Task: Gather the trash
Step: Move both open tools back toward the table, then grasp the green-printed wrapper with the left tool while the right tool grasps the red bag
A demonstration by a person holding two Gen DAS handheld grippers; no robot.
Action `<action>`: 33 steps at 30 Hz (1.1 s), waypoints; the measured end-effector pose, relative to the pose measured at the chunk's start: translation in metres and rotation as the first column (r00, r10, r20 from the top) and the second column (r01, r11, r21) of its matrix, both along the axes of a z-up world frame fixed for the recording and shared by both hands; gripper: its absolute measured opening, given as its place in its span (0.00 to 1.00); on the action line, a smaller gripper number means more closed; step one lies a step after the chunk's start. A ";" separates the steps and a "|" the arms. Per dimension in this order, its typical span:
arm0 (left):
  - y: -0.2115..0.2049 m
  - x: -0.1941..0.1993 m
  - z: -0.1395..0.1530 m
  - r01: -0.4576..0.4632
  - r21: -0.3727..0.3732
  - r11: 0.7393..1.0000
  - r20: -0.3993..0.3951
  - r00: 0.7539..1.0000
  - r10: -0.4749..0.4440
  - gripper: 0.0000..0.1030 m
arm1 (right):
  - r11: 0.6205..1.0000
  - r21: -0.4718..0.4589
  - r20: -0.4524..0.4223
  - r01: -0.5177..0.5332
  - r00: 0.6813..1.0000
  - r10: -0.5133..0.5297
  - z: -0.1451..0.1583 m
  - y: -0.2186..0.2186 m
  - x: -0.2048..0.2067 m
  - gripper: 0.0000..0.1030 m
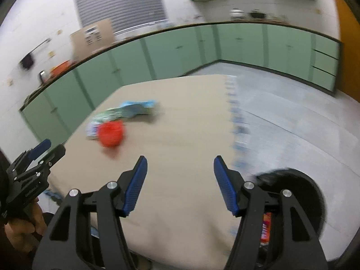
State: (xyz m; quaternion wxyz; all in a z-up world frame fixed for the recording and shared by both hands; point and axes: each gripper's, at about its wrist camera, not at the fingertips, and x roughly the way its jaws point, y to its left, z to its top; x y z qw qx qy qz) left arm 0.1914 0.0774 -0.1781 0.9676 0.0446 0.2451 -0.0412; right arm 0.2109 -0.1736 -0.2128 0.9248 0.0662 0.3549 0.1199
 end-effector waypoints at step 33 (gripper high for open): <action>0.078 0.059 -0.045 0.021 -0.093 0.995 -0.014 1.000 -0.023 0.59 | 0.983 -0.053 -0.030 -0.175 0.984 0.173 -0.045 0.146 0.093 0.11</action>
